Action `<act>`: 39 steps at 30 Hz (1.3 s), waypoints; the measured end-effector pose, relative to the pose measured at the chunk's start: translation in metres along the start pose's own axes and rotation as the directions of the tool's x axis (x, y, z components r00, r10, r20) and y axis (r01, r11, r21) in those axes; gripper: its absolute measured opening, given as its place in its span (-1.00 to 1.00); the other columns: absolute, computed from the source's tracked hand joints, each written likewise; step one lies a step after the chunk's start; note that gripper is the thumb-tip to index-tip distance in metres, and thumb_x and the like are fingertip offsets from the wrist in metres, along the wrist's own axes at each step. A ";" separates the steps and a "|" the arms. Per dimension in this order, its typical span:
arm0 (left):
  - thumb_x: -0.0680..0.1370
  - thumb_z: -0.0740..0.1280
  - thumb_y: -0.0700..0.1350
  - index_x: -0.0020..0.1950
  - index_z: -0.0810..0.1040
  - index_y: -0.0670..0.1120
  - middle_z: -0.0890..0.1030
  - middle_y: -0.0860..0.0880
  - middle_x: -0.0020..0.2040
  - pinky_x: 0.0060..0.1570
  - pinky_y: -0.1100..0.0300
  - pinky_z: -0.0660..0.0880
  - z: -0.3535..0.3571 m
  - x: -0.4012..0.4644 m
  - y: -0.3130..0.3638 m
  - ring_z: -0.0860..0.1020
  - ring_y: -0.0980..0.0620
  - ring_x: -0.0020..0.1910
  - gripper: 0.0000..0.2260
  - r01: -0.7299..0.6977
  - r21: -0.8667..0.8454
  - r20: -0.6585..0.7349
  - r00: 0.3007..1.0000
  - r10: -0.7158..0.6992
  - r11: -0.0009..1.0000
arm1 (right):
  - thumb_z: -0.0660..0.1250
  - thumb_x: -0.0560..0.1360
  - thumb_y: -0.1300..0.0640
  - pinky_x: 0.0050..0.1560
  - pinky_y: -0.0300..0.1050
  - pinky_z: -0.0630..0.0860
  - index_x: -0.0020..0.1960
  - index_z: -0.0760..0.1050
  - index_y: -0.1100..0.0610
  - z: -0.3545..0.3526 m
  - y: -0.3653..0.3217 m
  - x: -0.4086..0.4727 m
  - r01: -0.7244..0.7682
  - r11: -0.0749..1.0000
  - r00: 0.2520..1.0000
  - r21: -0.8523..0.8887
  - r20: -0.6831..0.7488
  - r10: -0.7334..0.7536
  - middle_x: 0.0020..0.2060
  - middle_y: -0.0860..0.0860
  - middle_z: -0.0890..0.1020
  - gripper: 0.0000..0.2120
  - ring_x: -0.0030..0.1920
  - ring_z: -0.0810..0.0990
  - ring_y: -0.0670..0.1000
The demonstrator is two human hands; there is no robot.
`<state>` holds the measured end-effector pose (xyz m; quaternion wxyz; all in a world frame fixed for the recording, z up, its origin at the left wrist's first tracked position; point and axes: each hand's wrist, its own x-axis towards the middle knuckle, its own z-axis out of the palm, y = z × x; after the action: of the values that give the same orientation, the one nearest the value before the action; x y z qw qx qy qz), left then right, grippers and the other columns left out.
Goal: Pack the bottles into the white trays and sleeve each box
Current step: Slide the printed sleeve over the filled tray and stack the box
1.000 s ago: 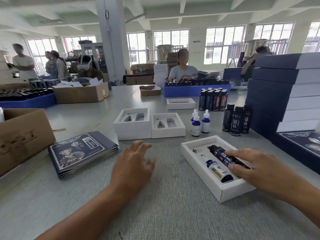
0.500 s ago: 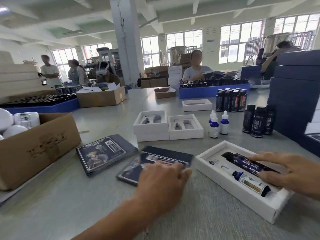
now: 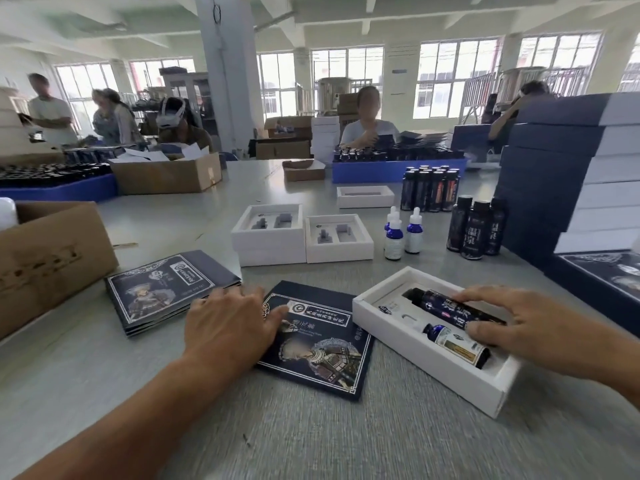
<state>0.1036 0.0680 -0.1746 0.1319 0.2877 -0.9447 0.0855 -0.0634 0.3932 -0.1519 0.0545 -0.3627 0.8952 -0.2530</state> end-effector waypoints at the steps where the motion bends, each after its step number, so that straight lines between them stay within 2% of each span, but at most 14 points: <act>1: 0.53 0.07 0.42 0.39 0.44 0.09 0.63 0.00 0.19 0.10 0.03 0.50 0.001 0.001 -0.001 0.59 -0.01 0.14 -0.41 -0.002 -0.056 -0.021 1.000 0.001 0.998 | 0.38 0.52 -0.12 -0.12 -0.34 0.40 0.08 0.32 -0.52 0.001 0.000 0.000 0.000 1.000 1.000 -0.015 -0.004 0.000 0.10 -0.27 0.49 -0.66 0.00 0.54 -0.19; 5: 0.55 0.27 0.29 0.38 0.48 0.11 0.67 0.06 0.16 0.01 0.04 0.57 0.001 0.003 -0.002 0.62 0.01 0.05 -0.54 0.006 -0.408 -0.053 0.998 -0.030 0.913 | 0.38 0.52 -0.11 -0.13 -0.37 0.39 0.06 0.31 -0.52 0.002 -0.001 0.000 -0.005 0.999 1.000 -0.038 -0.020 0.004 0.11 -0.24 0.53 -0.66 0.00 0.54 -0.23; 8: 0.56 0.38 0.10 0.34 0.53 0.09 0.66 0.08 0.14 -0.04 0.09 0.62 -0.002 0.008 -0.006 0.63 0.09 -0.01 -0.64 -0.012 -0.653 -0.073 0.996 -0.047 0.757 | 0.37 0.53 -0.11 -0.09 -0.36 0.39 0.10 0.32 -0.48 0.002 -0.001 0.001 -0.011 0.999 1.000 -0.048 -0.027 0.009 0.15 -0.22 0.54 -0.67 0.03 0.54 -0.21; 10: 0.54 0.43 -0.03 0.31 0.55 0.05 0.66 0.10 0.09 -0.17 0.21 0.63 -0.006 0.010 -0.009 0.65 0.14 -0.08 -0.66 -0.009 -0.843 -0.052 0.996 -0.066 0.538 | 0.35 0.54 -0.10 -0.10 -0.35 0.39 0.15 0.32 -0.44 0.003 0.000 0.001 -0.022 0.999 0.999 -0.050 -0.025 0.021 0.16 -0.20 0.55 -0.68 0.03 0.54 -0.20; 13: 0.50 0.45 -0.13 0.21 0.59 0.09 0.71 0.11 0.00 -0.26 0.25 0.62 -0.016 0.008 -0.007 0.69 0.12 -0.06 -0.70 0.037 -0.996 0.029 0.995 -0.091 0.080 | 0.35 0.56 -0.08 -0.11 -0.37 0.38 0.18 0.31 -0.42 0.002 0.001 0.003 -0.040 0.998 0.999 -0.039 -0.020 0.040 0.14 -0.20 0.55 -0.67 0.01 0.53 -0.22; 15: 0.51 0.42 -0.14 0.18 0.60 0.11 0.71 0.14 0.01 -0.23 0.22 0.63 -0.019 0.005 -0.004 0.68 0.13 -0.02 -0.73 -0.016 -1.000 -0.013 0.994 -0.110 -0.024 | 0.35 0.56 -0.08 -0.10 -0.37 0.36 0.17 0.31 -0.42 0.001 0.000 0.004 -0.048 0.998 0.999 -0.026 -0.025 0.048 0.11 -0.22 0.55 -0.67 0.00 0.52 -0.24; 21: 0.58 0.36 -0.15 0.16 0.64 0.08 0.71 0.10 0.02 -0.19 0.19 0.64 -0.017 -0.007 0.010 0.69 0.08 -0.01 -0.79 -0.235 -0.971 -0.238 0.951 -0.197 0.041 | 0.34 0.56 -0.08 -0.15 -0.38 0.34 0.15 0.31 -0.44 0.001 -0.001 0.003 -0.068 0.998 0.997 -0.009 -0.020 0.068 0.05 -0.26 0.54 -0.67 -0.02 0.52 -0.25; 24: 0.59 0.34 -0.14 0.13 0.63 0.08 0.72 0.06 0.02 -0.23 0.16 0.65 -0.015 -0.003 0.011 0.69 0.07 -0.02 -0.82 -0.229 -0.973 -0.229 0.938 -0.259 0.032 | 0.34 0.56 -0.09 -0.14 -0.37 0.34 0.16 0.30 -0.44 0.001 -0.003 0.003 -0.074 0.997 0.997 -0.013 -0.021 0.073 0.08 -0.21 0.55 -0.68 -0.02 0.51 -0.25; 27: 0.61 0.33 -0.13 0.04 0.60 0.07 0.72 0.10 -0.14 -0.36 0.21 0.61 -0.013 0.005 0.009 0.69 0.06 -0.12 -0.89 -0.150 -0.989 -0.136 0.930 -0.340 -0.015 | 0.34 0.55 -0.09 -0.13 -0.38 0.33 0.17 0.30 -0.42 0.002 -0.003 0.002 -0.070 0.997 0.997 -0.027 -0.030 0.069 0.11 -0.19 0.53 -0.67 0.00 0.50 -0.24; 29: 0.60 0.33 -0.15 0.00 0.60 0.06 0.71 0.06 -0.20 -0.37 0.12 0.63 -0.009 0.008 0.008 0.69 -0.03 -0.15 -0.89 -0.111 -0.994 -0.096 0.922 -0.374 -0.018 | 0.35 0.55 -0.08 -0.12 -0.40 0.31 0.20 0.31 -0.41 0.003 -0.003 0.002 -0.059 0.998 0.998 -0.033 -0.038 0.058 0.13 -0.20 0.53 -0.66 0.01 0.48 -0.26; 30: 0.60 0.34 -0.14 -0.02 0.61 0.06 0.70 0.05 -0.21 -0.34 0.08 0.64 -0.007 0.009 0.007 0.69 -0.06 -0.15 -0.89 -0.106 -0.994 -0.104 0.920 -0.379 0.016 | 0.35 0.55 -0.07 -0.11 -0.41 0.30 0.22 0.33 -0.39 0.004 -0.003 0.002 -0.053 0.998 0.998 -0.036 -0.042 0.052 0.15 -0.20 0.52 -0.66 0.02 0.48 -0.26; 34: 0.59 0.35 -0.12 0.01 0.61 0.09 0.69 0.09 -0.18 -0.31 0.27 0.58 -0.006 0.005 0.006 0.67 0.01 -0.11 -0.89 -0.193 -0.973 -0.225 0.917 -0.330 0.128 | 0.36 0.54 -0.09 -0.09 -0.41 0.32 0.23 0.33 -0.39 0.003 -0.004 0.001 -0.044 0.998 0.998 -0.036 -0.040 0.043 0.16 -0.20 0.53 -0.65 0.02 0.48 -0.26; 37: 0.59 0.35 -0.02 0.19 0.58 0.09 0.70 -0.03 -0.03 -0.17 0.08 0.67 -0.007 -0.001 0.006 0.67 0.02 -0.03 -0.82 -0.242 -0.937 -0.302 0.923 -0.237 0.251 | 0.37 0.52 -0.13 -0.11 -0.41 0.32 0.19 0.31 -0.41 0.003 -0.005 0.001 -0.053 0.998 0.998 -0.035 -0.045 0.052 0.13 -0.21 0.54 -0.65 0.01 0.49 -0.27; 39: 0.53 0.33 0.12 0.22 0.55 0.10 0.68 -0.05 0.06 -0.18 0.07 0.68 -0.009 -0.001 0.006 0.66 0.04 0.01 -0.71 -0.256 -0.916 -0.331 0.918 -0.220 0.309 | 0.38 0.51 -0.15 -0.11 -0.37 0.36 0.26 0.32 -0.38 0.003 -0.005 0.001 -0.071 0.997 0.997 -0.044 -0.041 0.069 0.14 -0.19 0.55 -0.62 0.01 0.52 -0.21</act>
<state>0.1028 0.0760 -0.1672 0.4628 0.1198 -0.7667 -0.4285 -0.0601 0.3881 -0.1519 0.0374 -0.3273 0.9138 -0.2376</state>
